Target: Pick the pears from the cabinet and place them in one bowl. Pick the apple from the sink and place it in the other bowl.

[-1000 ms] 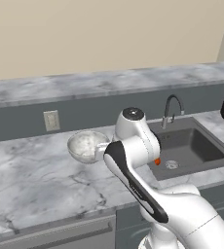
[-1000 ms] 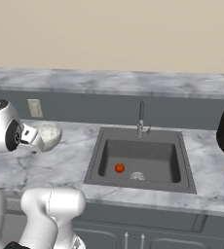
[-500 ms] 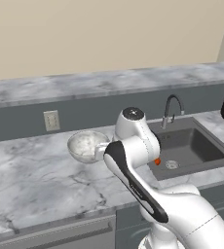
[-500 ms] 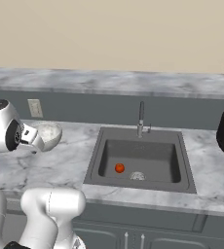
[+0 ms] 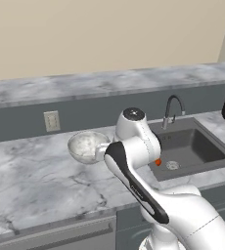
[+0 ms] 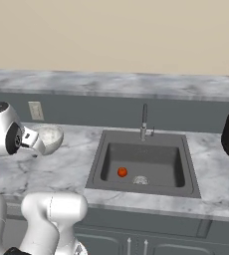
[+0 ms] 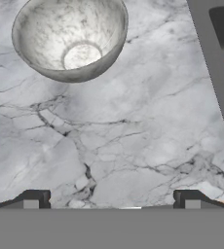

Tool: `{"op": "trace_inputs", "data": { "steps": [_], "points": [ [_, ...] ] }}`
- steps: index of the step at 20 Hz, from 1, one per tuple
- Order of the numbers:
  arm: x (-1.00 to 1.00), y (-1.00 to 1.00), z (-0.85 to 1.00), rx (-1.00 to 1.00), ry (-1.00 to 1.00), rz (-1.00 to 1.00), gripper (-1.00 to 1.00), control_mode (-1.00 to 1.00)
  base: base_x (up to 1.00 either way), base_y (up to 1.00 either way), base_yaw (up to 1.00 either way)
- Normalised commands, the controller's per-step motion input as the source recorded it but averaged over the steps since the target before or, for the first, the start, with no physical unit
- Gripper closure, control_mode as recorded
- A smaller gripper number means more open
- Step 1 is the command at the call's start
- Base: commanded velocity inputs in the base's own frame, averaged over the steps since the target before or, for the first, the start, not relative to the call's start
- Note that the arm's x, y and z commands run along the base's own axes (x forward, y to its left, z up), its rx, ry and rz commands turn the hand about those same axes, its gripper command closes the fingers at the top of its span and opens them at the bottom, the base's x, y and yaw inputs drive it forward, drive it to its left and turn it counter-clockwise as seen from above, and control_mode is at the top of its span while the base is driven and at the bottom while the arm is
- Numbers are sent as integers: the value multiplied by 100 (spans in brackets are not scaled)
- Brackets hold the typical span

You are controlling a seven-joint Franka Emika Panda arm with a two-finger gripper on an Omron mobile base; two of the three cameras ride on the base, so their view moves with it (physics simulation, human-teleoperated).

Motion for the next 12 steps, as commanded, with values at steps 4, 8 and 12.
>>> {"op": "trace_inputs", "data": {
  "steps": [4,8,12],
  "points": [
    [0,0,0,0,0,0,-100,-100,0,0,0],
    [3,0,1,0,4,0,-100,-100,0,0,0],
    [8,-10,17,1,7,-11,-100,-100,0,0,0]
  ]
}}
